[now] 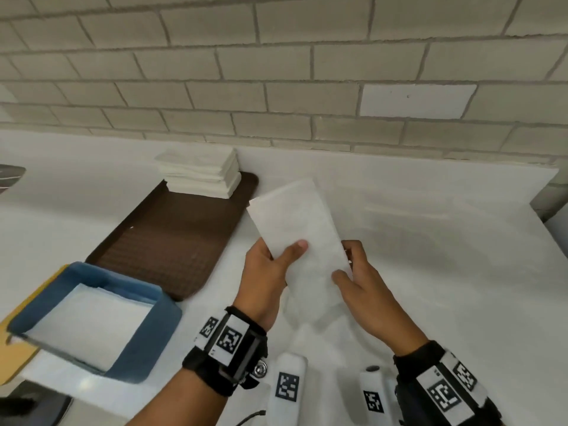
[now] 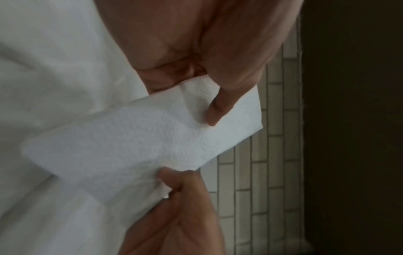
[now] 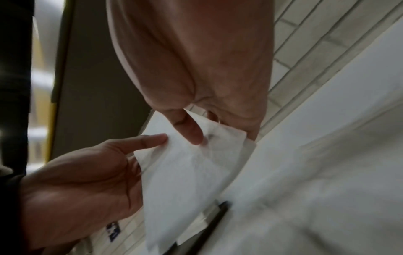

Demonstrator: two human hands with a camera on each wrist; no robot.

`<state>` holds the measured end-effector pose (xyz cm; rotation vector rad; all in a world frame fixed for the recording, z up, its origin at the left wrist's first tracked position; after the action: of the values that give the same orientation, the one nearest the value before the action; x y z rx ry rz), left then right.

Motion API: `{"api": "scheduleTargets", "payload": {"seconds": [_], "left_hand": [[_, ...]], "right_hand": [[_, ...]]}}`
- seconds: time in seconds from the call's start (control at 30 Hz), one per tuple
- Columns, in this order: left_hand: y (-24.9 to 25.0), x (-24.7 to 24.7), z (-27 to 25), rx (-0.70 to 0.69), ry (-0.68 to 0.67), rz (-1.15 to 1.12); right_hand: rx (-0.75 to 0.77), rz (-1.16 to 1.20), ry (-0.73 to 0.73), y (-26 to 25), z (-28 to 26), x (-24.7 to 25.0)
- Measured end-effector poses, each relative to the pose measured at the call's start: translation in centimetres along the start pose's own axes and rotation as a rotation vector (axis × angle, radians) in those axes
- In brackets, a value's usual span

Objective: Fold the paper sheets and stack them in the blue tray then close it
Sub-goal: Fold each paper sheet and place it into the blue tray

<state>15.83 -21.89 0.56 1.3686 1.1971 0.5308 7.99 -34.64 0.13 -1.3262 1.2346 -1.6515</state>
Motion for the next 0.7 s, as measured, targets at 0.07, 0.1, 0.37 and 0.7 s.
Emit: {"api": "scheduleTargets", "payload": {"seconds": [0.07,0.1,0.37,0.7], "left_hand": [[2.5,3.9,-1.0,-0.033,0.059,-0.026],[3.9,6.4,-1.5,-0.056,0.103,-0.028],[16.6,30.2,-8.3,-0.239,0.553,0.422],[12.7,35.6,-7.6,-0.169,0.393,1.405]], "right_hand": [[0.066,-0.021,-0.054,-2.7,0.8,-3.5],[0.100,-0.030,-0.092,-4.0,1.2,-5.6],[0.370,-0.208,-0.376,-12.8,4.2,-24.6],[0.421,-0.770,-0.639,-10.1,3.8,-35.9]]}}
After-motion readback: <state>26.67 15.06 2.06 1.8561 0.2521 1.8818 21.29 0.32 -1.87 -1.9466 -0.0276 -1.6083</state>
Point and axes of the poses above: each hand's wrist, its own z-axis towards the middle knuckle, its own x-axis out of the back of the hand, y = z × x, the point moved 10 cm from there along z, towards the middle knuckle, and after that the axes turned 6 degrees about x, right-handed, at the moved point
